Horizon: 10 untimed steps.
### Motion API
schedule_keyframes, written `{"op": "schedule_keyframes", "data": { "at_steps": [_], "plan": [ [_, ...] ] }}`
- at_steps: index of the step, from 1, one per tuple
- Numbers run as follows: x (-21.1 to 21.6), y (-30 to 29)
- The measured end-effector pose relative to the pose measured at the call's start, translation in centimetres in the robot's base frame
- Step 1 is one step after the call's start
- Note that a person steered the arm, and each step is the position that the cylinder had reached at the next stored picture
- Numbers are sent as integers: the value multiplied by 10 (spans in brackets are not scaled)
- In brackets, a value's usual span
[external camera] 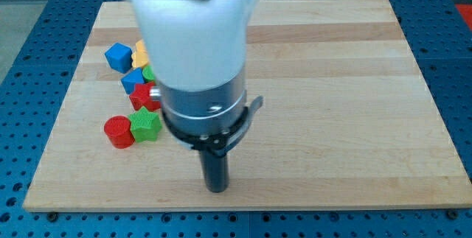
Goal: Place the green star in between the red circle and red star
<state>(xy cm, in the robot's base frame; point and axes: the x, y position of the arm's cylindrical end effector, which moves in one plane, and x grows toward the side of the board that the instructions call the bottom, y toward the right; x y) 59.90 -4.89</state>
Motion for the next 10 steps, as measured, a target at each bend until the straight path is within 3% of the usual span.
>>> {"op": "schedule_keyframes", "data": {
  "at_steps": [3, 5, 10],
  "plan": [
    [-60, -32],
    [-60, -33],
    [-108, -79]
  ]
}}
